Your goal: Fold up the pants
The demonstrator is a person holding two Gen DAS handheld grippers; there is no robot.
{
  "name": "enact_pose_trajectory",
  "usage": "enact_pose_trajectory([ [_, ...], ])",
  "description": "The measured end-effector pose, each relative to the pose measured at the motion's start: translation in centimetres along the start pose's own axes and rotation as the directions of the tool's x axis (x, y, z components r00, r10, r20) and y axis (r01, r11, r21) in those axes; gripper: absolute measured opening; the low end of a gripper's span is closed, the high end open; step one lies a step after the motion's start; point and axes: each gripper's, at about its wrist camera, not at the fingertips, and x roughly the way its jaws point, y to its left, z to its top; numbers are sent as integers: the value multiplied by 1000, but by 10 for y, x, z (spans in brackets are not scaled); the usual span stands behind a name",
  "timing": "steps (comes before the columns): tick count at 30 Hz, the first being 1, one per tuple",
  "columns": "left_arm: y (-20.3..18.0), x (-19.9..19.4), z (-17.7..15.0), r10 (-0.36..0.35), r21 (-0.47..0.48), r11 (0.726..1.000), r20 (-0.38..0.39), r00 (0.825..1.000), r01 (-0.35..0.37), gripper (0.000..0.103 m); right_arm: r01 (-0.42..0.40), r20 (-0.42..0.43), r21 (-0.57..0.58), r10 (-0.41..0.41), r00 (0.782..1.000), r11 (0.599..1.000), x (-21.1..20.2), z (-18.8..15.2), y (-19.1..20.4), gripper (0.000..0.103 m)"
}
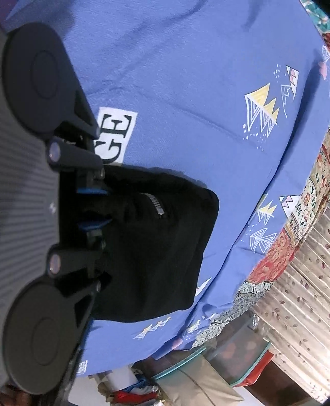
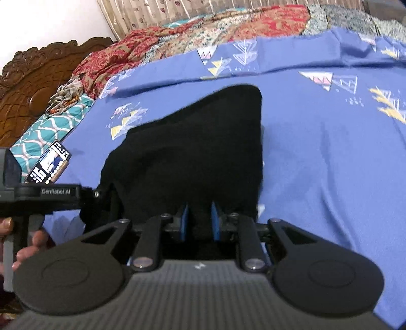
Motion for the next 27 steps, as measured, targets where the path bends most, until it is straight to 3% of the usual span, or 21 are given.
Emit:
enact_pose_trajectory([
  [3, 0, -5, -1, 1, -15, 1000, 0, 1000, -1, 23, -37, -18, 18, 37, 999, 999, -14, -2, -2, 22],
  [9, 1, -22, 4, -26, -56, 998, 9, 1000, 26, 38, -67, 69, 112, 60, 996, 991, -36, 8, -13, 25],
  [13, 7, -38, 15, -88, -112, 989, 62, 994, 95, 46, -106, 89, 56, 100, 991, 993, -25, 23, 6, 24],
  [18, -7, -25, 27, -59, -66, 996, 39, 997, 62, 46, -189, 43, 2, 189, 981, 982, 18, 39, 35, 25],
  [21, -14, -7, 29, -34, -27, 999, -2, 999, 33, 41, -287, -86, 22, 288, 954, 958, 46, 22, 50, 24],
  [22, -16, -1, 29, -22, -11, 1000, -10, 1000, 22, 34, -306, -141, 2, 303, 943, 952, 53, 9, 60, 25],
  [23, -18, 3, 29, -10, 6, 1000, -19, 1000, 10, 29, -294, -149, -40, 286, 947, 955, 54, -3, 68, 25],
  [25, -20, 10, 30, 4, 29, 1000, -24, 1000, -4, 28, -287, -141, -100, 271, 952, 953, 48, -13, 76, 25],
  [27, -21, 13, 33, -1, 24, 1000, -23, 1000, 1, 28, -295, -137, -87, 282, 950, 951, 45, -9, 72, 25],
])
